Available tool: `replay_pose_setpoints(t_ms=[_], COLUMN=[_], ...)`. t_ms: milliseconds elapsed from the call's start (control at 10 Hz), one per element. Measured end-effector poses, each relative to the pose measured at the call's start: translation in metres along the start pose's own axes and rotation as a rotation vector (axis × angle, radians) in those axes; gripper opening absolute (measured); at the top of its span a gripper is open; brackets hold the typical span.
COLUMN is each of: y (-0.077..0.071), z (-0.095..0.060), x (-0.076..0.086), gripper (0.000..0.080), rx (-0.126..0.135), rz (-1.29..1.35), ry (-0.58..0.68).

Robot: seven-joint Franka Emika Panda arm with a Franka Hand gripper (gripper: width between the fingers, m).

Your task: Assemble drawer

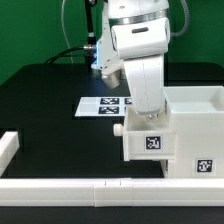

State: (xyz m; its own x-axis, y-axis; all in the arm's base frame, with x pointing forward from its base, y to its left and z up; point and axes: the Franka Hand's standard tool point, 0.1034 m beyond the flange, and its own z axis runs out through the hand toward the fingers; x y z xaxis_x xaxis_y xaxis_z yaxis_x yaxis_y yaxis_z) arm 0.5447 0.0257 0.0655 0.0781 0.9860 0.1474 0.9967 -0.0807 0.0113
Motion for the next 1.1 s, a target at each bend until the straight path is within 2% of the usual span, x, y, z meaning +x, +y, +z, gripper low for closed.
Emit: replay_pose_setpoints(t_ms=[100,200,300,400,500,700,900,1100], y=[0.0,0.001,0.003,0.004,0.008,0.016,0.007,-0.001], z=[-0.002,-0.012,-0.019,-0.026,-0.036,-0.042,-0.025,-0.013], x=[-0.002,-0.007,-0.009,-0.013,-0.022,-0.047,-0.082,-0.1], gripper=[0.0221,0.0389,0.0389,0.0578,0.0629,0.0645,0.0649,0.0649], rx=[0.004,0.012,0.01,0.014,0.024,0.024,0.045,0.053], rz=[0.002,0.007,0.008,0.01,0.01,-0.023,-0.052,-0.013], ry=[-0.002,-0.013,-0.018,-0.023,-0.03,-0.03,0.035,0.112])
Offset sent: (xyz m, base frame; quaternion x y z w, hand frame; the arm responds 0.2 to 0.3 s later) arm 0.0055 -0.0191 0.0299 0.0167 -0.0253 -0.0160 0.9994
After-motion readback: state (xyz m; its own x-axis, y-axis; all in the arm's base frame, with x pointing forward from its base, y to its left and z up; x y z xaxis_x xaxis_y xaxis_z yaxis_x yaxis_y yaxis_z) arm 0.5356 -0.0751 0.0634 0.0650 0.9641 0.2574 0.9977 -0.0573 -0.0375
